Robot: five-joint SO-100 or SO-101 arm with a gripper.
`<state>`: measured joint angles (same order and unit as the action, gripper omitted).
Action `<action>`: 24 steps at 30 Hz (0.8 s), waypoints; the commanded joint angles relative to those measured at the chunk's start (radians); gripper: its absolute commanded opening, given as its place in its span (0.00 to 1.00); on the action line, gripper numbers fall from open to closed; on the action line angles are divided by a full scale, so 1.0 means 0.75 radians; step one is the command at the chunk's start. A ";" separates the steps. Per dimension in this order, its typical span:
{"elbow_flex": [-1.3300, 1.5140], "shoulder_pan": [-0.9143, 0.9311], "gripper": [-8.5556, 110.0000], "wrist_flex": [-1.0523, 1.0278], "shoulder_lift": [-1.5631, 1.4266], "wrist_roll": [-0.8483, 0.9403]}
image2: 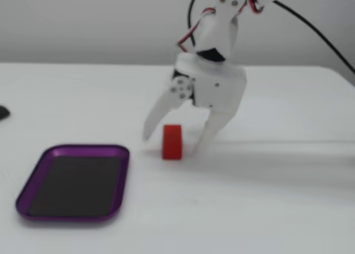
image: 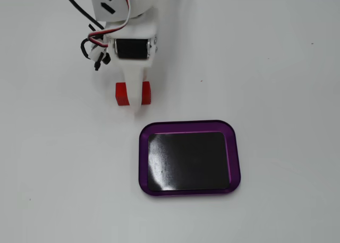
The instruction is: Pick up the cube and place it in the box.
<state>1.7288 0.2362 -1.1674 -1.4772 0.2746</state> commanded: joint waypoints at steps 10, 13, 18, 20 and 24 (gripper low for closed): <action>-0.047 0.088 0.18 0.076 0.112 0.119; -0.047 0.088 0.07 0.076 0.104 0.117; -0.067 0.082 0.07 0.057 0.078 0.104; -0.115 0.080 0.07 0.045 0.020 0.100; -0.151 0.074 0.07 -0.022 -0.205 0.096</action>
<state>1.6598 0.3068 -1.1566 -1.5079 0.3559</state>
